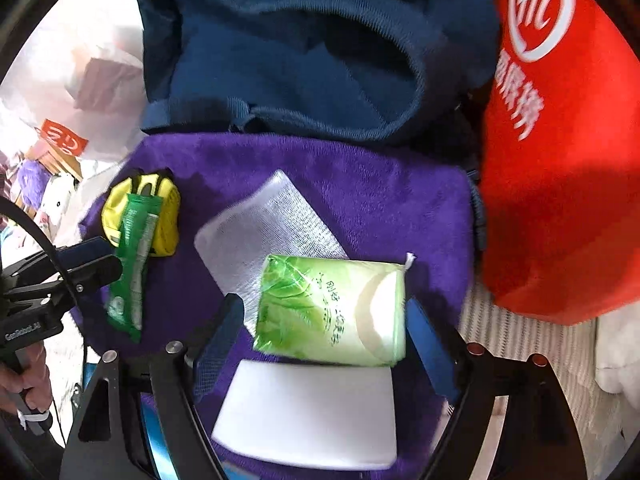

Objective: Organize soft objects
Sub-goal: 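Lower green packet onto yellow pouch with left tool while right tool sets tissue pack on towel, then grasp second black strap piece with left tool while right tool grasps white crumpled tissue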

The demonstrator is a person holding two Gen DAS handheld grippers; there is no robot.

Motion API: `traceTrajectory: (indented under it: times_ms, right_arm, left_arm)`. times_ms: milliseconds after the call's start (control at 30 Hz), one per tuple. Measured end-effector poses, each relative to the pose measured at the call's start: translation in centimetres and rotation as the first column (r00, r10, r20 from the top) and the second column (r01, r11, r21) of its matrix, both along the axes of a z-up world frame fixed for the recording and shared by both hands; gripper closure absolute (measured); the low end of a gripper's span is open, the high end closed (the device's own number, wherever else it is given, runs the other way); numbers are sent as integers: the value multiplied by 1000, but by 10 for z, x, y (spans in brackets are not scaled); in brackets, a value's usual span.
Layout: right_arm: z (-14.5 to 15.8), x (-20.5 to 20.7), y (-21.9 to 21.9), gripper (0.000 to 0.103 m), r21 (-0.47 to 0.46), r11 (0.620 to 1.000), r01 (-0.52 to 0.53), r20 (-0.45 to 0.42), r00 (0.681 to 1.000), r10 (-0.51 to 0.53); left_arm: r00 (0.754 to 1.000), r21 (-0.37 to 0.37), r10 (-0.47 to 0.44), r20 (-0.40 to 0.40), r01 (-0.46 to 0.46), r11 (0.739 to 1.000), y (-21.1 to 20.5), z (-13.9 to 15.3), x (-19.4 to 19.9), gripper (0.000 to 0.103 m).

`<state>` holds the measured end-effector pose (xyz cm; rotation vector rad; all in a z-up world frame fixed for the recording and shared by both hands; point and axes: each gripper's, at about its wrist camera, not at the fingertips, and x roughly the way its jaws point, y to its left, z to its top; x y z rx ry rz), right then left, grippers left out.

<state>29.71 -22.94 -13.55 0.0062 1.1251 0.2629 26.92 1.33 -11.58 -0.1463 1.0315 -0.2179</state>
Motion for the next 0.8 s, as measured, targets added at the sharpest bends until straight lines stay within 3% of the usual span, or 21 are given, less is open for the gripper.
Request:
traceTrajectory:
  times_ms: [233, 433, 600, 800]
  right_arm:
    - [48, -41, -15, 21, 23, 1000, 17, 105, 994, -20]
    - [78, -90, -60, 21, 44, 996, 77, 162, 983, -83]
    - [69, -130, -92, 21, -9, 992, 126, 158, 980, -123]
    - [22, -156, -118, 21, -45, 985, 168, 79, 983, -164]
  left_arm:
    - [999, 17, 35, 25, -36, 999, 13, 20, -27, 45]
    - [996, 24, 85, 36, -86, 996, 31, 30, -70, 45]
    - [991, 4, 127, 37, -128, 992, 42, 30, -107, 42]
    - [987, -11, 163, -4, -163, 986, 52, 13, -143, 42]
